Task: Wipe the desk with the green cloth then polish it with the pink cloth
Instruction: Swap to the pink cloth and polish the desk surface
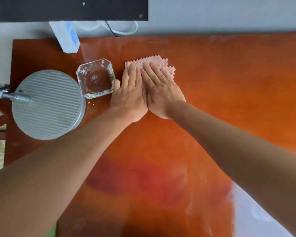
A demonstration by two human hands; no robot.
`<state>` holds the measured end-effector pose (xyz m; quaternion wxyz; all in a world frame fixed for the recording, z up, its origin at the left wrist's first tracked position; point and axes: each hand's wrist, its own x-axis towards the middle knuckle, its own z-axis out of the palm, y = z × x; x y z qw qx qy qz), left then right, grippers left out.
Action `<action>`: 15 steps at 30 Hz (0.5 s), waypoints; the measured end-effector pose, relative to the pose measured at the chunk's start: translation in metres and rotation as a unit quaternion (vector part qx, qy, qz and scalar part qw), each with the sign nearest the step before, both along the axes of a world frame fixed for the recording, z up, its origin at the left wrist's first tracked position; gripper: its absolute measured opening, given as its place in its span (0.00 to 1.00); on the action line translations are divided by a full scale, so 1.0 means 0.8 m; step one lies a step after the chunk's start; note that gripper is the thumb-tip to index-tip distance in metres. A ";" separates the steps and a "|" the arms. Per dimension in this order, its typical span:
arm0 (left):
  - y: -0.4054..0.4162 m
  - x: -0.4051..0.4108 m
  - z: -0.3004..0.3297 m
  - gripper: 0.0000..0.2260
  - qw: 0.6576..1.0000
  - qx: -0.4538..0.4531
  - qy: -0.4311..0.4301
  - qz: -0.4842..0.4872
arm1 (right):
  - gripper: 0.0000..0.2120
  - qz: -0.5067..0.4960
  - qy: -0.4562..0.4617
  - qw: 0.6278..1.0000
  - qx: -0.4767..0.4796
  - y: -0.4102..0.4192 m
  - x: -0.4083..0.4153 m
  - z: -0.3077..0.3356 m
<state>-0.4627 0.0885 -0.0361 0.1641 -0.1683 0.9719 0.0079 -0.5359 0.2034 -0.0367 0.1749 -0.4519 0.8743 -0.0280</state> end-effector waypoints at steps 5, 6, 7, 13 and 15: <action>-0.009 -0.064 -0.003 0.30 1.000 -0.010 0.010 0.011 | 0.29 0.011 0.011 1.000 0.000 -0.010 -0.066 -0.001; -0.013 -0.078 -0.003 0.30 1.000 -0.014 0.008 0.006 | 0.29 0.007 0.011 1.000 -0.001 -0.012 -0.078 0.000; -0.016 -0.090 -0.004 0.31 1.000 -0.018 0.005 0.001 | 0.29 0.001 0.012 1.000 -0.002 -0.013 -0.089 0.001; -0.019 -0.101 -0.006 0.31 0.999 -0.030 -0.004 -0.023 | 0.29 -0.027 0.012 0.999 -0.014 -0.009 -0.087 -0.003; -0.012 -0.091 -0.001 0.29 0.999 -0.026 -0.004 -0.037 | 0.29 -0.043 0.011 0.999 -0.017 -0.002 -0.073 -0.003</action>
